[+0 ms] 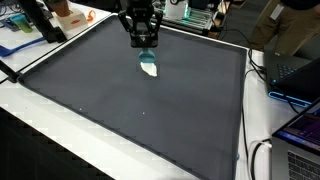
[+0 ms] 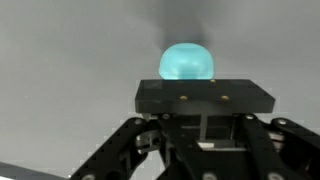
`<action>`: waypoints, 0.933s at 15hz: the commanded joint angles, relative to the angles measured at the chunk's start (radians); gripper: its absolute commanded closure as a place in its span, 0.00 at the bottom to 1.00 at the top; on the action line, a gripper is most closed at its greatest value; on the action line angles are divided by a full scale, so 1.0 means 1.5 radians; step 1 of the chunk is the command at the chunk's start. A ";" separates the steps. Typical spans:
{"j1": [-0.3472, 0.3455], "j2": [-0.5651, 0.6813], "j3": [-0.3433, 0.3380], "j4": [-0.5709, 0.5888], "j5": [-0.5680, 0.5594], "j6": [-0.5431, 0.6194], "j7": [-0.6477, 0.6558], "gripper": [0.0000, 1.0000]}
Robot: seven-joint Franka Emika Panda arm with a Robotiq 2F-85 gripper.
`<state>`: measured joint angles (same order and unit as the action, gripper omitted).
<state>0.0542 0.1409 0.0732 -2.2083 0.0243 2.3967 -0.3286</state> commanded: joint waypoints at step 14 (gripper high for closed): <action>0.016 -0.230 0.016 -0.086 -0.001 -0.049 0.013 0.78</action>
<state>0.0692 -0.0768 0.1016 -2.2314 0.0557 2.2216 -0.4053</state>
